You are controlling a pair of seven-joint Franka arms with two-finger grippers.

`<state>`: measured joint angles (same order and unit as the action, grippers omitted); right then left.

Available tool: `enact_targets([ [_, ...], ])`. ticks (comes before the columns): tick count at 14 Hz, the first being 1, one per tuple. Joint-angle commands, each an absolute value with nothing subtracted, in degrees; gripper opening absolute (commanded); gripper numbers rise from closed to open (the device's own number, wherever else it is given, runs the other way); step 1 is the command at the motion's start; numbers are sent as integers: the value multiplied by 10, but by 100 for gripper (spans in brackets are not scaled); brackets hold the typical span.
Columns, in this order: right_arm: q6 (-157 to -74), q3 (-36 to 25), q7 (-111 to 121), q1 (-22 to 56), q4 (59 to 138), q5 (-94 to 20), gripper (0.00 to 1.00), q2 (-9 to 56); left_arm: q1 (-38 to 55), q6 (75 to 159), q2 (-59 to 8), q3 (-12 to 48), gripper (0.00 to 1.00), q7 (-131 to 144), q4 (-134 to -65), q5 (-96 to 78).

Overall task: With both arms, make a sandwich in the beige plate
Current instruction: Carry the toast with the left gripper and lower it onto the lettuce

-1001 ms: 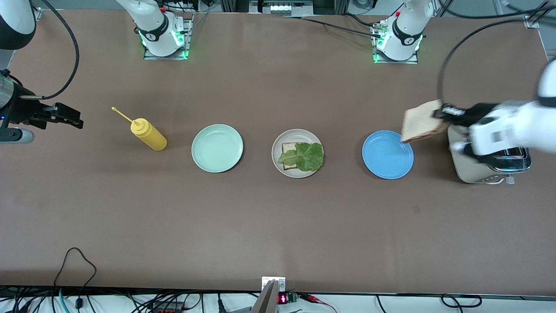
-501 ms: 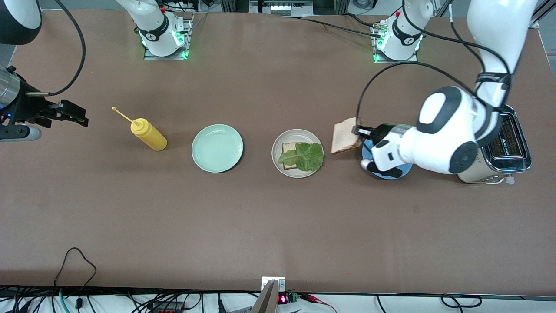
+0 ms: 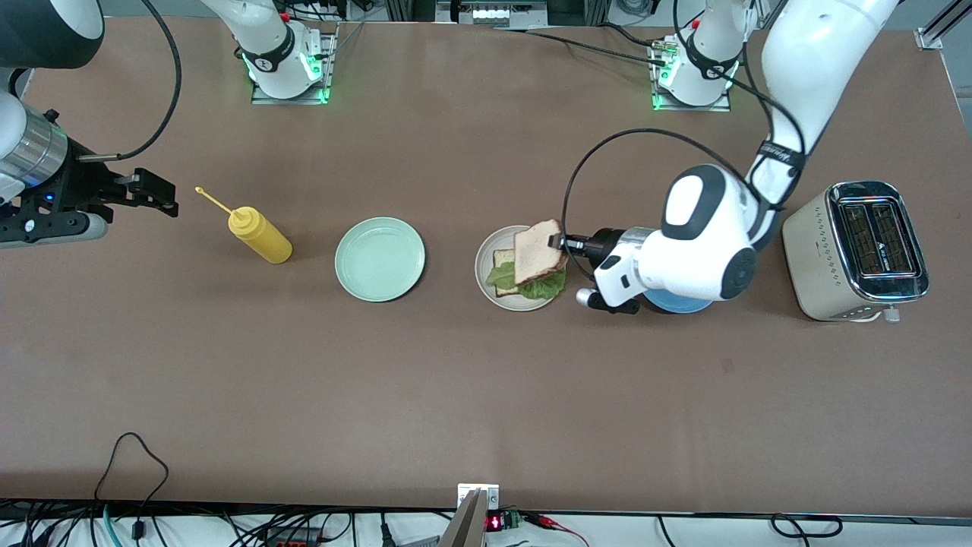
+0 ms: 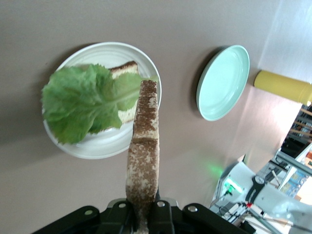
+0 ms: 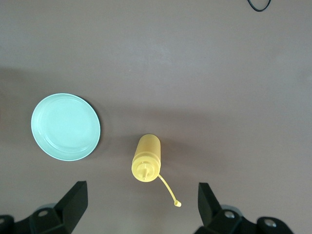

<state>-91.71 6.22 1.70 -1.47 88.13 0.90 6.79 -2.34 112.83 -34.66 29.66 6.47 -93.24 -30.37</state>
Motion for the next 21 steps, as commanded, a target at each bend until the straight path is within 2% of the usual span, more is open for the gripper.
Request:
enact_targets([
  [1,-910,62,16,-18,884,4,100,60,-25,1180,-351,297,1,44,-967,-320],
  [3,-910,62,16,-16,884,6,100,60,-16,1217,-365,298,1,29,-972,-346],
  [7,-907,58,16,-10,884,9,100,59,-15,1221,-377,298,0,-11,-974,-424],
  [10,-907,-3,18,35,884,6,100,59,-21,1220,-379,298,0,-17,-986,-426],
  [21,-907,-2,17,33,884,7,100,59,-32,1214,-413,298,0,-99,-992,-453],
])
